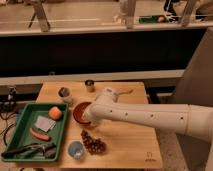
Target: Stack bowls into tray
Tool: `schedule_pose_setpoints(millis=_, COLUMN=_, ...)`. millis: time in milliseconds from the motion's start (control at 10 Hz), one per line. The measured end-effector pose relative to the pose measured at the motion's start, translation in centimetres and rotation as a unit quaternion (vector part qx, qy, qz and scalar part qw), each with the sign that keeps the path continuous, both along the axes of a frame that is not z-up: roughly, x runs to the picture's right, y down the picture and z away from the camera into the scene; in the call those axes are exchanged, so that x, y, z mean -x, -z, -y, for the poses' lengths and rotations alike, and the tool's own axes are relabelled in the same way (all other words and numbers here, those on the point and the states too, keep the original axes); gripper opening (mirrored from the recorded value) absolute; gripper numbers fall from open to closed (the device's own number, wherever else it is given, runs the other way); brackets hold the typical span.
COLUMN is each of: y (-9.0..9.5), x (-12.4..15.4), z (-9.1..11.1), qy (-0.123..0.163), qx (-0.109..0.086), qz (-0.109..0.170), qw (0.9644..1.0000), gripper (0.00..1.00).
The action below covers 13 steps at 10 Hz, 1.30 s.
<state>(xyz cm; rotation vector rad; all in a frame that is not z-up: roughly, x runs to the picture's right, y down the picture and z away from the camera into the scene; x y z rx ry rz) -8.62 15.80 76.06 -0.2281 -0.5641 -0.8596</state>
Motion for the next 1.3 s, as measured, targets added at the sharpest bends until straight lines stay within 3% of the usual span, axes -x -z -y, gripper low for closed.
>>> schedule_pose_setpoints(millis=200, y=-0.2, x=-0.8, z=0.3, qy=-0.013, qx=0.006, qz=-0.012, qw=0.9998, gripper=0.8)
schedule_pose_setpoints(millis=600, y=-1.8, x=-1.3, z=-0.3, qy=-0.017, qx=0.009, qz=-0.023, qw=0.9996, gripper=0.8)
schedule_pose_setpoints(millis=1100, y=-5.9, x=-2.0, z=-2.7, qy=-0.032, qx=0.026, qz=-0.041, qw=0.9983, gripper=0.8)
schedule_pose_setpoints(millis=1300, y=-6.7, x=-2.0, z=-3.0, qy=-0.037, qx=0.033, qz=-0.039, qw=0.998, gripper=0.72)
